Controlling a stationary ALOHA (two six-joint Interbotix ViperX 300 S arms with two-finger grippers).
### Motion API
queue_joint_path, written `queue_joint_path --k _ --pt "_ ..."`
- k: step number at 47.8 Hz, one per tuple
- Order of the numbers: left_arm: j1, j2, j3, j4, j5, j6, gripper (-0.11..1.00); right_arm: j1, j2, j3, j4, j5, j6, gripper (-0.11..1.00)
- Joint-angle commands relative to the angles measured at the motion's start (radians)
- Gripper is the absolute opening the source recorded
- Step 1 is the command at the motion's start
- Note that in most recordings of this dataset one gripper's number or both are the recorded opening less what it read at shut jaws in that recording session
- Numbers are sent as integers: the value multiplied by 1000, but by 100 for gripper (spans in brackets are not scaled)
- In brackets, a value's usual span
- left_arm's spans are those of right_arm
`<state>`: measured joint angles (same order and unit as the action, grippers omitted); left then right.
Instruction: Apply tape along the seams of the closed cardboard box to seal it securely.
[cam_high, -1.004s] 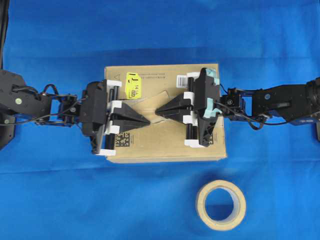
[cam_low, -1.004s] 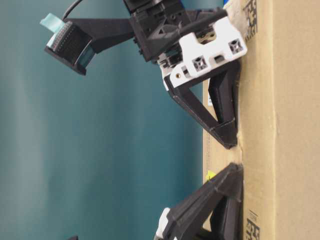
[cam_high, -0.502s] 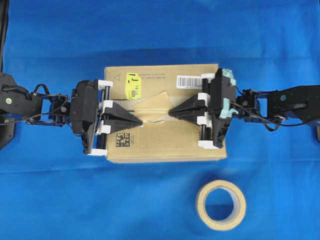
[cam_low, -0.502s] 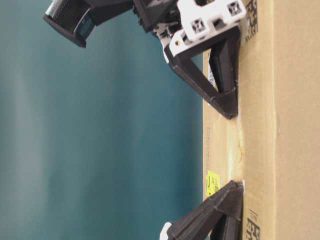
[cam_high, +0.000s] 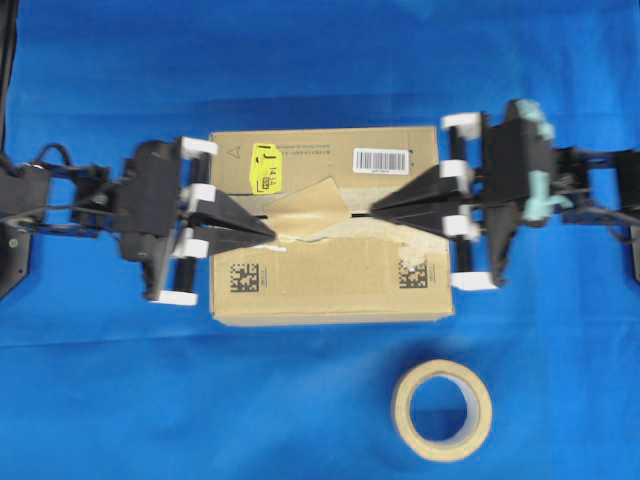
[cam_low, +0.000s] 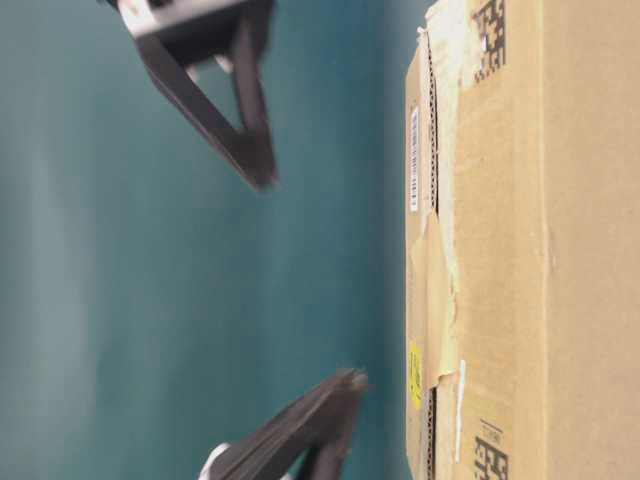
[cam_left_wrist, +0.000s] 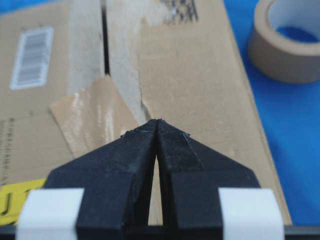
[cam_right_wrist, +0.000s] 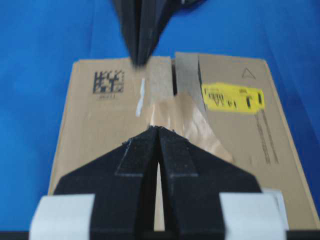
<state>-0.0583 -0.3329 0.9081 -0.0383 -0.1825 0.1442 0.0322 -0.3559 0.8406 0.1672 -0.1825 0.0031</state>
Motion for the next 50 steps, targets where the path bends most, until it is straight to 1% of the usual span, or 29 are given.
queue_joint_path --k 1,9,16,24,30,37,41,50 --pt "2 -71 25 2 6 -2 0 0 -103 41 -2 29 -2 0" --pt "2 -224 132 2 14 -18 0 3 -264 147 -2 89 -2 0" --pt "2 -364 212 2 29 -18 0 2 -400 233 0 137 0 0" --pt "3 -515 301 0 46 -26 0 2 -502 311 2 181 0 0" --pt "2 -606 354 2 89 -35 0 3 -534 357 2 207 8 0" --pt "2 -680 390 2 144 -35 0 2 -529 388 3 213 8 0" --pt "2 -699 405 2 164 -35 0 2 -523 396 3 210 8 0" --pt "2 -706 430 0 167 -37 0 2 -515 402 3 209 8 0"
